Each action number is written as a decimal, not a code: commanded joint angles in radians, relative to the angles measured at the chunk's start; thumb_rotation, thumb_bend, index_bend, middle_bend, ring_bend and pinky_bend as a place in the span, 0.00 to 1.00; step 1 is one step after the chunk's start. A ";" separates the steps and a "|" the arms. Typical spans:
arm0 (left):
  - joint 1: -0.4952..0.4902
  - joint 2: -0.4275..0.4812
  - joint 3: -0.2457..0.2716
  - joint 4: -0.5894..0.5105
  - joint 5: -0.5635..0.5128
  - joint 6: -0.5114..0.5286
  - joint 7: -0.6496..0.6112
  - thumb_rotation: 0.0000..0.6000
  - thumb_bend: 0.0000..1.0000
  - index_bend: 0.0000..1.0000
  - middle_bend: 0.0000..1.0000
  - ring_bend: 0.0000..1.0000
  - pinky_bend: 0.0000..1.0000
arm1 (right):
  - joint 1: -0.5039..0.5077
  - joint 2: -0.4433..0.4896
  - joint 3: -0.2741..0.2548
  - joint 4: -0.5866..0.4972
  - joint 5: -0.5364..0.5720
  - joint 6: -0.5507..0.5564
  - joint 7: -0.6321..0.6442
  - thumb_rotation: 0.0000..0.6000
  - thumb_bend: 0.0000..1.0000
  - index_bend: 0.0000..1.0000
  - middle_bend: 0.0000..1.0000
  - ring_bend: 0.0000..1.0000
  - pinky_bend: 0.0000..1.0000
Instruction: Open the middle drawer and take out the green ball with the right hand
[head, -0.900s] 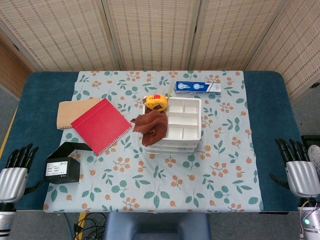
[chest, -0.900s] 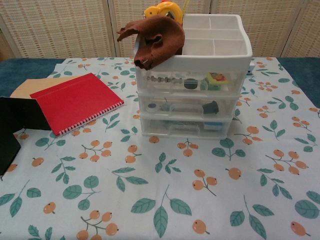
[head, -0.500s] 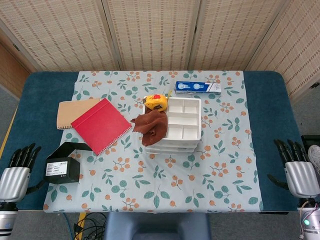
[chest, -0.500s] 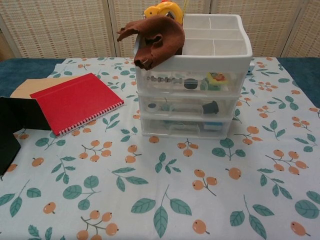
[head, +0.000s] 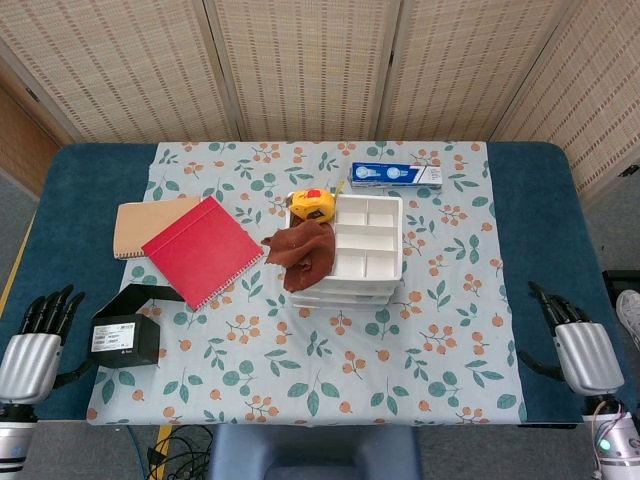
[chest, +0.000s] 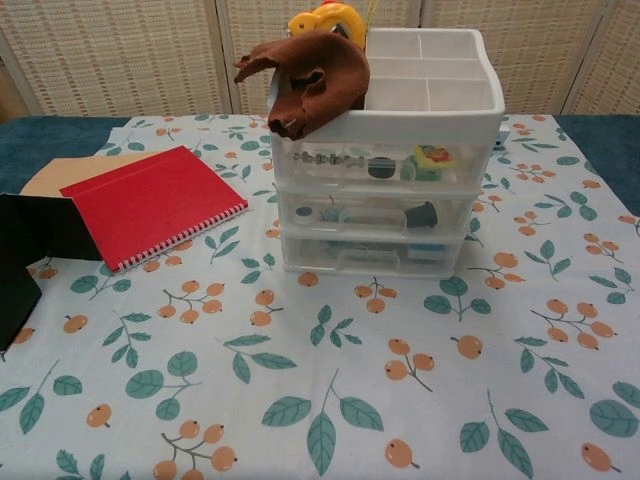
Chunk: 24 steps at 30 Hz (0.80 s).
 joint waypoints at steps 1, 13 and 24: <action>0.000 0.000 0.001 0.001 0.002 0.001 -0.002 1.00 0.14 0.02 0.00 0.01 0.06 | 0.026 -0.004 -0.009 -0.016 -0.021 -0.037 0.029 1.00 0.20 0.00 0.35 0.45 0.59; 0.004 -0.002 0.006 0.010 0.003 0.004 -0.015 1.00 0.14 0.03 0.00 0.01 0.06 | 0.196 -0.020 -0.048 -0.091 -0.013 -0.362 0.300 1.00 0.26 0.01 0.73 0.83 0.90; 0.001 -0.003 0.007 0.014 0.002 -0.003 -0.024 1.00 0.14 0.03 0.00 0.01 0.06 | 0.340 -0.109 -0.033 -0.043 -0.010 -0.538 0.570 1.00 0.36 0.03 0.82 0.93 0.99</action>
